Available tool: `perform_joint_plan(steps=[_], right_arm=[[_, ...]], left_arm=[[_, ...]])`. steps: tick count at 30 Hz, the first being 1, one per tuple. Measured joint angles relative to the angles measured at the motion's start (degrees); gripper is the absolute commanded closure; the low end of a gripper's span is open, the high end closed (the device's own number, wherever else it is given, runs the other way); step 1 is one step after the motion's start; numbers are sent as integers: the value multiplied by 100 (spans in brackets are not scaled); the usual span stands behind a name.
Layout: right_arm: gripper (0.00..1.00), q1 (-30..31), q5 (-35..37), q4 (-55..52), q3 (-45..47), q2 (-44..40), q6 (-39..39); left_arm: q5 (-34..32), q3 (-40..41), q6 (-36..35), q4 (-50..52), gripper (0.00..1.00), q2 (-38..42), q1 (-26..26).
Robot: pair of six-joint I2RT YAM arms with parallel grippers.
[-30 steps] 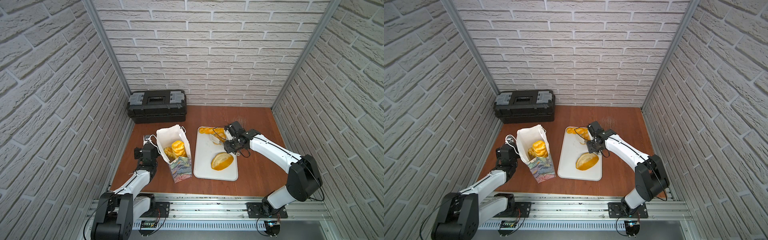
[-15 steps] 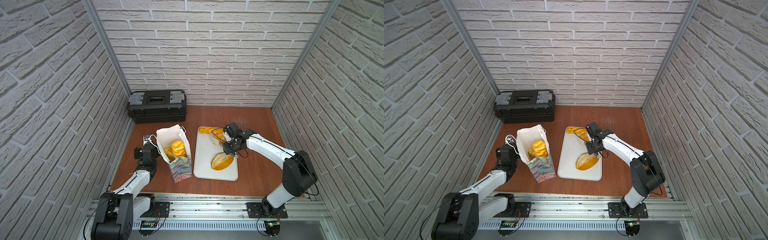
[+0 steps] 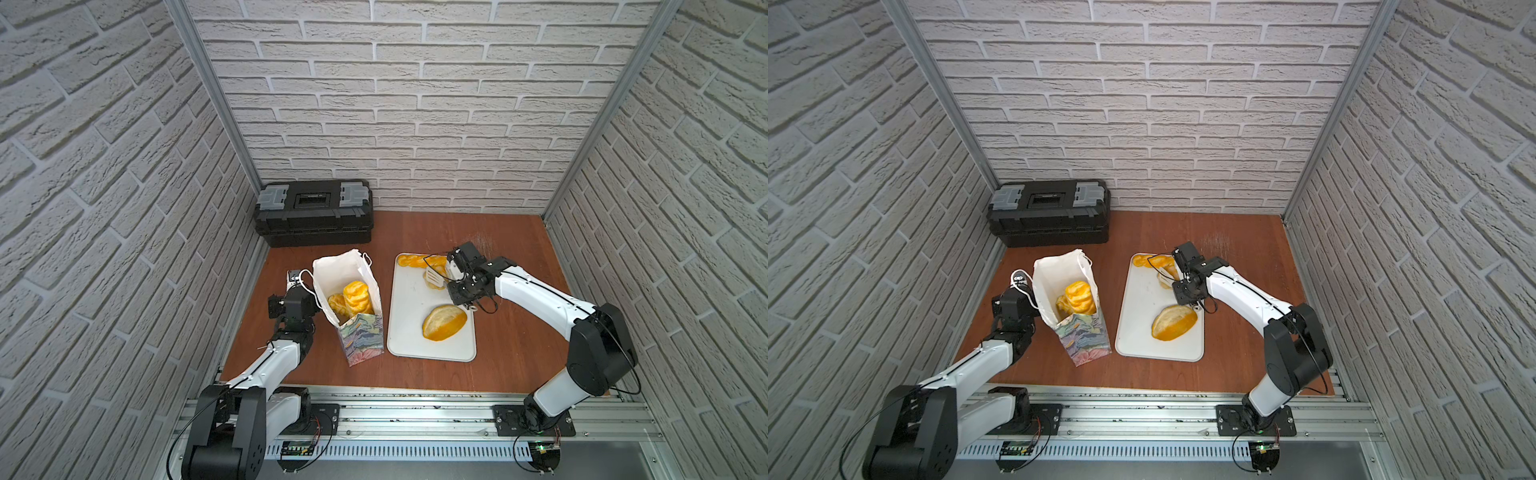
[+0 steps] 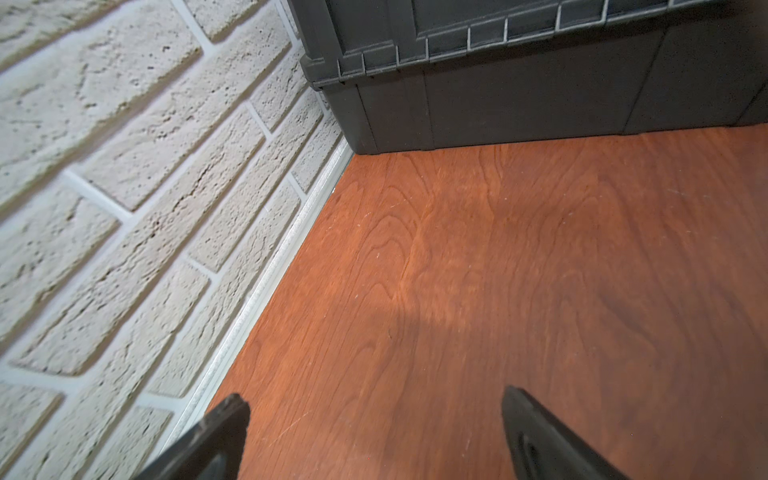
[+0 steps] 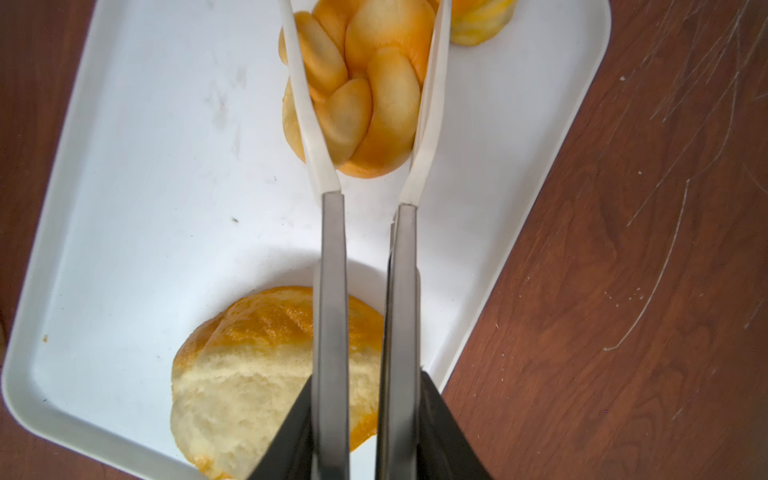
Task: Pack bread into a paper bag
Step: Pick up the fake bread from the plate, then place the fake bread in the paper bag.
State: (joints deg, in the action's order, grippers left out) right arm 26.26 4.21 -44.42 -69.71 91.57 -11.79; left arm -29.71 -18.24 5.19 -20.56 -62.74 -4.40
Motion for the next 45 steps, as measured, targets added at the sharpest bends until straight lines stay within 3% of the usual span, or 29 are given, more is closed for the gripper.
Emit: perform_joint_plan(steps=[17,23,34,39,45], right_arm=[[66,160,-413,-671,-1517,-1145,24],[66,662,-389,-1038,-2809,-859,146],[66,1904,-155,-1845,-5674,409,647],[66,2208,-122,-2015,-6282,697,750],[66,2712,-81,-2116,-6400,863,767]], left_arm=[[2,0,2,0,2,0,0],[2,0,20,2,2,7,0],[2,0,63,7,2,28,17],[0,0,96,24,2,35,50],[-59,0,179,92,2,35,144]])
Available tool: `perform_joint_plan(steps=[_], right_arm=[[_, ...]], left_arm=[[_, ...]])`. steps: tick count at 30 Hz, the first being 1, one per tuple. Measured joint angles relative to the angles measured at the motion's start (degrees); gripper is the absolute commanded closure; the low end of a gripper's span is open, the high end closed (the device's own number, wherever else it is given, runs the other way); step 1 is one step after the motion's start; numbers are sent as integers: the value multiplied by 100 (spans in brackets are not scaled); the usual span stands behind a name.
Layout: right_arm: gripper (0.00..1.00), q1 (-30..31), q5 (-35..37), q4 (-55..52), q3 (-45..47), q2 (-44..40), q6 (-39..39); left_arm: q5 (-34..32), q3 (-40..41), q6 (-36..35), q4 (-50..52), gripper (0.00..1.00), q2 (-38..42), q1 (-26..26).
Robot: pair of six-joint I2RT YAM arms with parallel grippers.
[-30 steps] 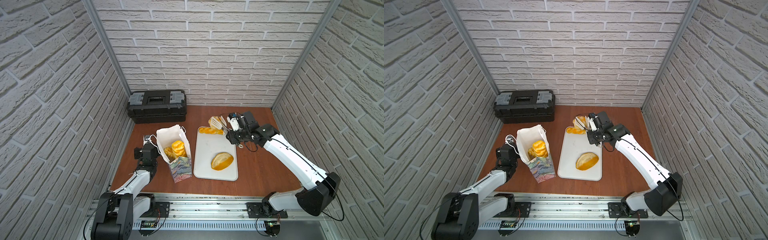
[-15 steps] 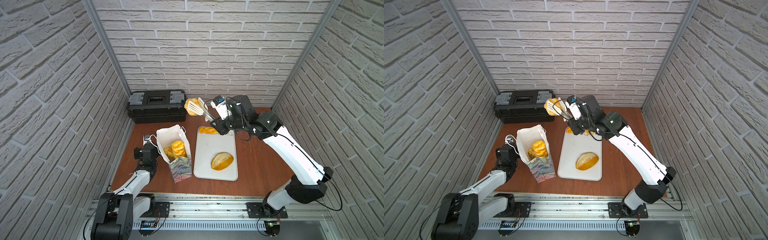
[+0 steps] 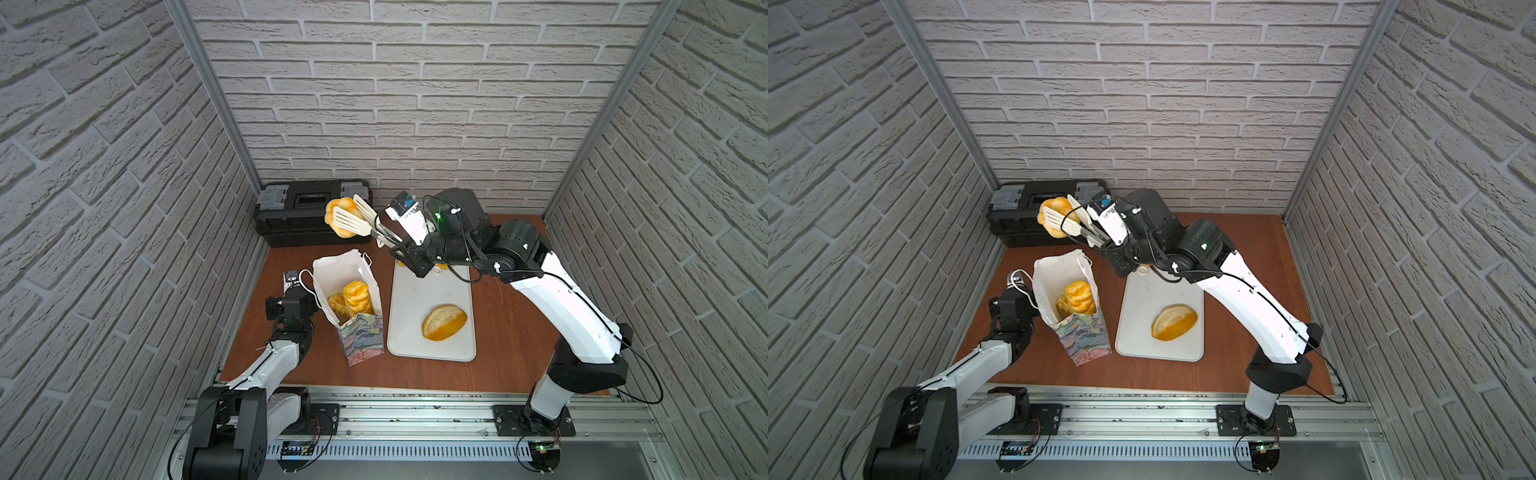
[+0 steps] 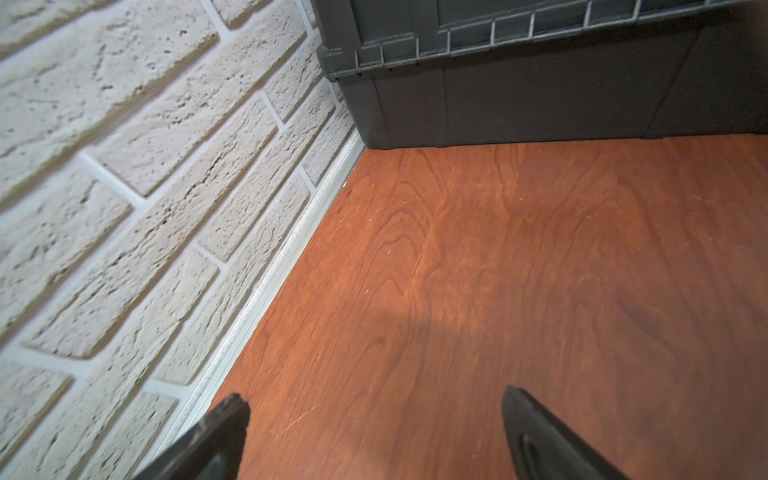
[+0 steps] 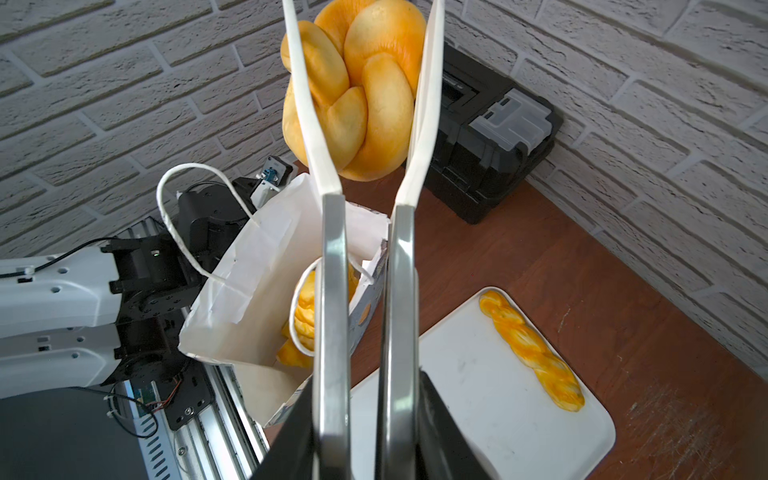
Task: Pack bread into a paper bag
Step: Place the fake bread in the paper bag.
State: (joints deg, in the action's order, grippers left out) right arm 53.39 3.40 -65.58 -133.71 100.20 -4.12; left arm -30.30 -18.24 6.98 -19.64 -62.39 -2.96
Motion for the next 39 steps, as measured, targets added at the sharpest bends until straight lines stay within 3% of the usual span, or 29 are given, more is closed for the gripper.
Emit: perform_joint_plan(steps=[8,20,39], right_arm=[[67,520,4,-4,127,251,-9],[67,522,216,212,1250,118,-146],[65,522,118,483,1871,-76,-369]], left_arm=[[-247,0,125,81,2,59,68],[-417,0,345,251,2,284,260],[-422,0,378,304,2,291,260]])
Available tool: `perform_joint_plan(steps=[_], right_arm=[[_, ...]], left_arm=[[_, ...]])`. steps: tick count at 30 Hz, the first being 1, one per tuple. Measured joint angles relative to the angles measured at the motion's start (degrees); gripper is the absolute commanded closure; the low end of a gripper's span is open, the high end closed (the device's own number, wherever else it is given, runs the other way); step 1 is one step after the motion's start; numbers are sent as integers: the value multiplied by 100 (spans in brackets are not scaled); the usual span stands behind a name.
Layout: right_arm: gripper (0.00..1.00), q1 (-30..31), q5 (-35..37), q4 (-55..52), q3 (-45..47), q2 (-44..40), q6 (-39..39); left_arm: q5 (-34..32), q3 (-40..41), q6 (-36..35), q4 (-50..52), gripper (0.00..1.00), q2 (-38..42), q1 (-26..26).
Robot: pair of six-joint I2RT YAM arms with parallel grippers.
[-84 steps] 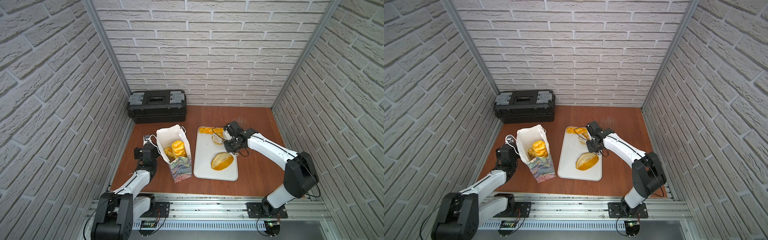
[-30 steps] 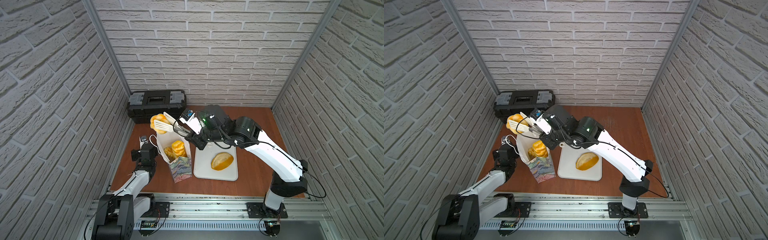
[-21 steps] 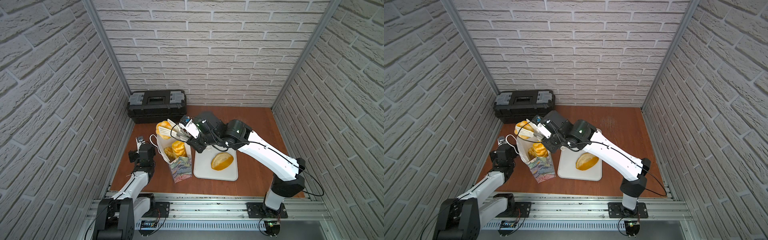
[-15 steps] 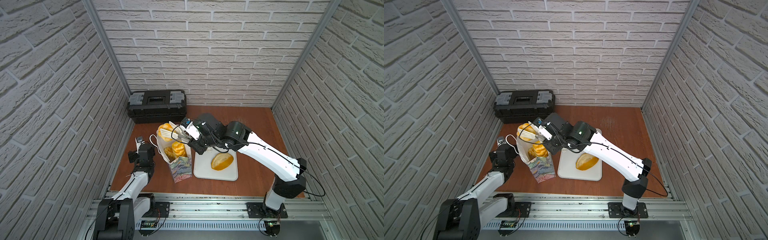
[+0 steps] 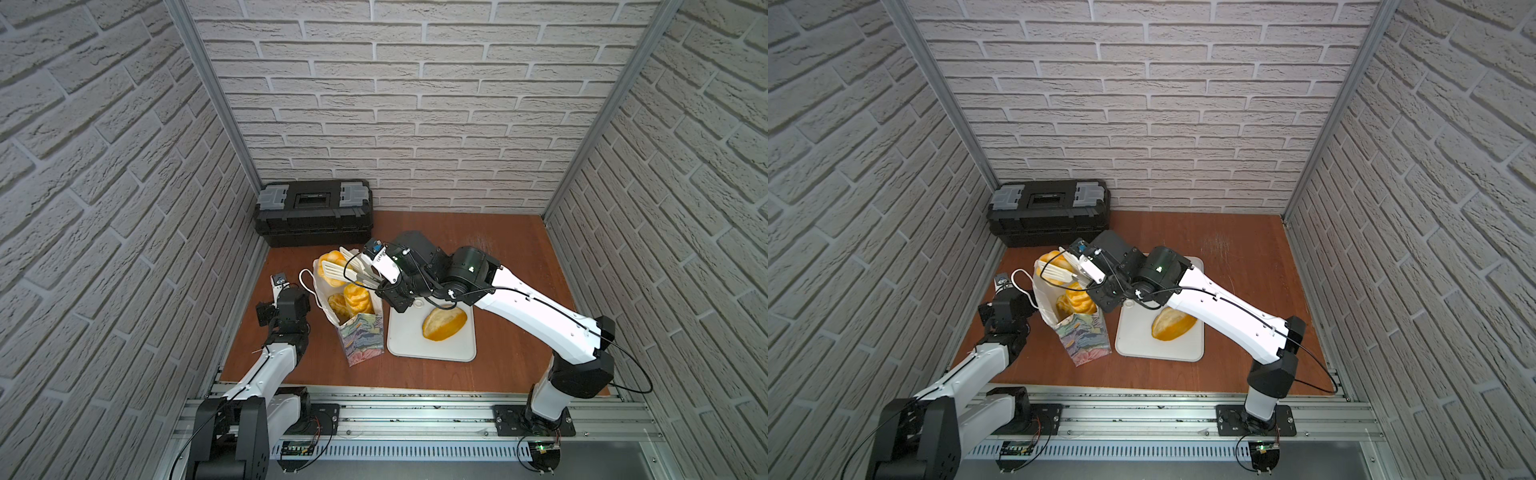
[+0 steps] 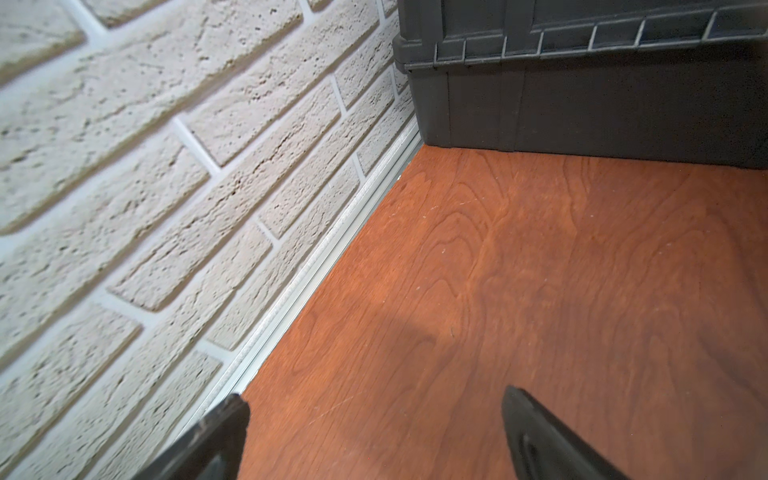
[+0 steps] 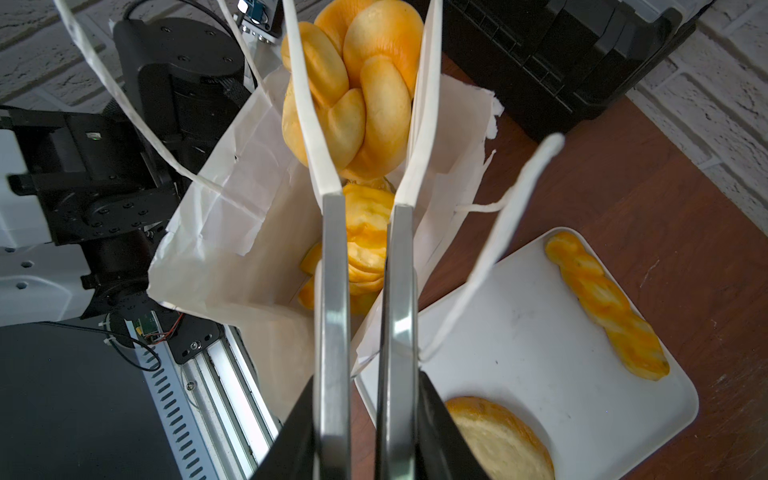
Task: Pack bread into a paper bag
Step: Place the fake bread in the paper bag.
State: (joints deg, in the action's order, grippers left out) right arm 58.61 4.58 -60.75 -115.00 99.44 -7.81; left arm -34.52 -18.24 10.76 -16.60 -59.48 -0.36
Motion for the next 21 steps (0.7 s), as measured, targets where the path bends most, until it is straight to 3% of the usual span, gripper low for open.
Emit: perform_joint_plan(steps=[8,21], right_arm=[[46,0,-46,59,166,-33,-55],[46,0,-74,258,203,-256,-28]], left_arm=[[2,0,0,0,2,24,0],[4,0,0,0,2,28,0]])
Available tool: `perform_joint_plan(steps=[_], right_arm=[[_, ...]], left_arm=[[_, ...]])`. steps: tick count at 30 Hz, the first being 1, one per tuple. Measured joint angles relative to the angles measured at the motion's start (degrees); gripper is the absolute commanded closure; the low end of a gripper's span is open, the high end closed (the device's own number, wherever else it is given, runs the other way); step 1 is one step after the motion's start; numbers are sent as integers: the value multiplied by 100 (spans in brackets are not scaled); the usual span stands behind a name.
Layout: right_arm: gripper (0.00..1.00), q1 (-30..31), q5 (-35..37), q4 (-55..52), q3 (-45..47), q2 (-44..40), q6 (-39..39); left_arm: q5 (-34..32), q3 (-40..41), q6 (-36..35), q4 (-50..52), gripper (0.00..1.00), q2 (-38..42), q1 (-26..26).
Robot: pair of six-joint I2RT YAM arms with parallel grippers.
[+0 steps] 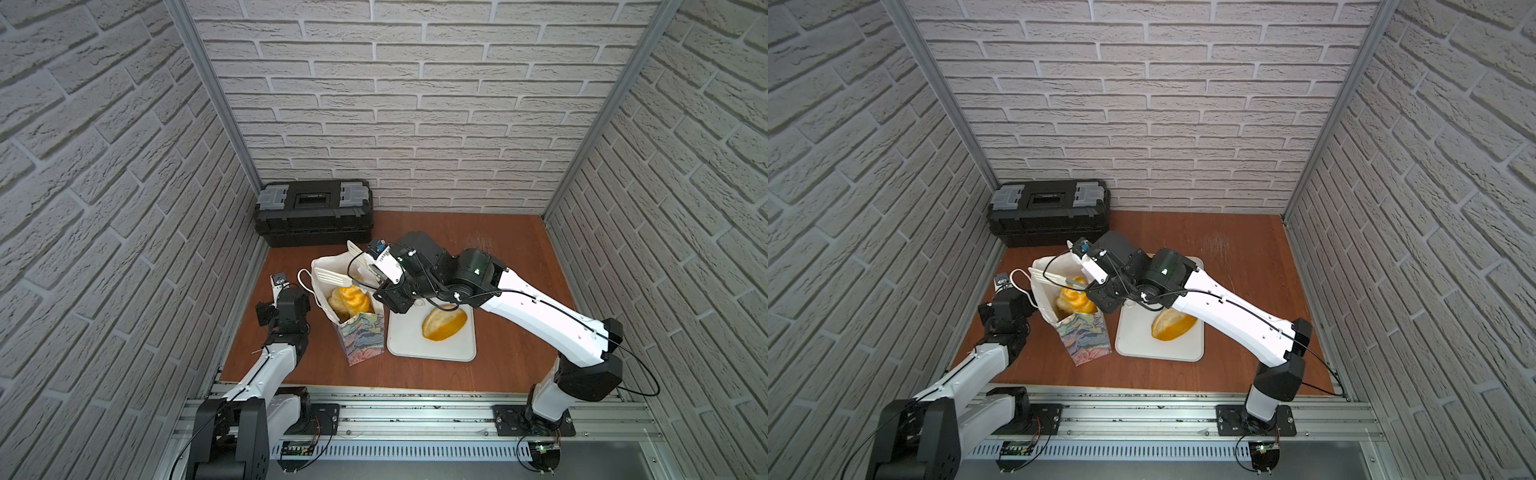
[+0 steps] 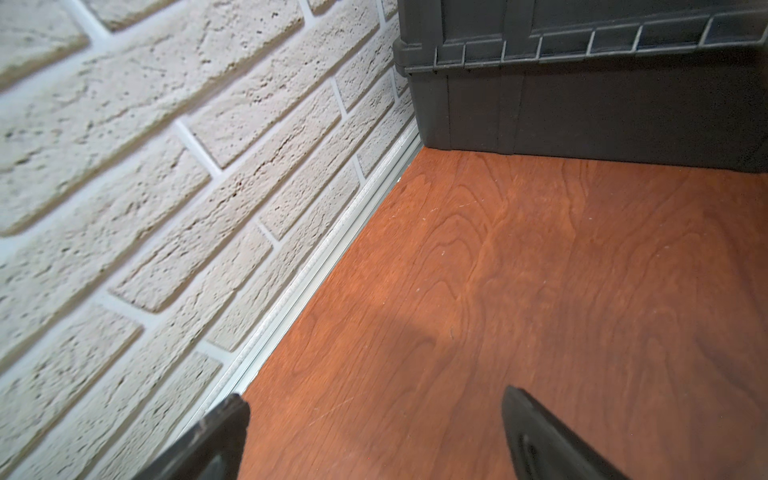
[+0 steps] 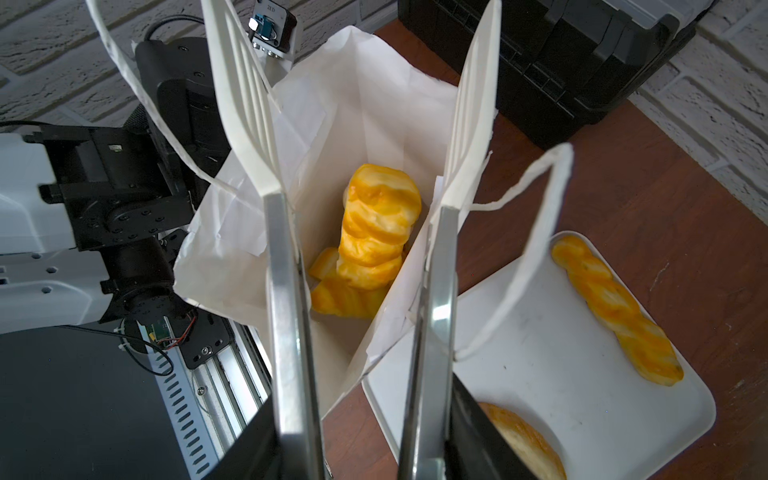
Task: Pack bread into a paper bag
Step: Place the fake bread in the paper bag.
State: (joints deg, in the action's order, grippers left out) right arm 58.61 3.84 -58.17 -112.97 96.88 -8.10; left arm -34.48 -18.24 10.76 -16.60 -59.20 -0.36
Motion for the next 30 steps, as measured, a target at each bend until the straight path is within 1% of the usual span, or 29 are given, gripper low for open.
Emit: perform_joint_plan(steps=[3,7,17,20,25,27,30], right_arm=[[46,0,7,9,-90,-39,42],[45,0,111,7,-450,-46,221],[44,-52,946,-175,-1825,-44,793],[44,-146,1115,-175,-2033,-46,863],[45,-601,1233,-297,-1963,-57,876],[45,-866,1235,-286,-1718,-133,859],[45,-1283,1189,-243,-1069,-367,798]], left_arm=[[2,0,0,0,2,0,0],[11,0,0,0,2,0,0],[44,0,0,0,2,0,0],[46,0,0,0,2,0,0],[46,0,0,0,2,0,0],[48,0,0,0,2,0,0],[48,0,0,0,2,0,0]])
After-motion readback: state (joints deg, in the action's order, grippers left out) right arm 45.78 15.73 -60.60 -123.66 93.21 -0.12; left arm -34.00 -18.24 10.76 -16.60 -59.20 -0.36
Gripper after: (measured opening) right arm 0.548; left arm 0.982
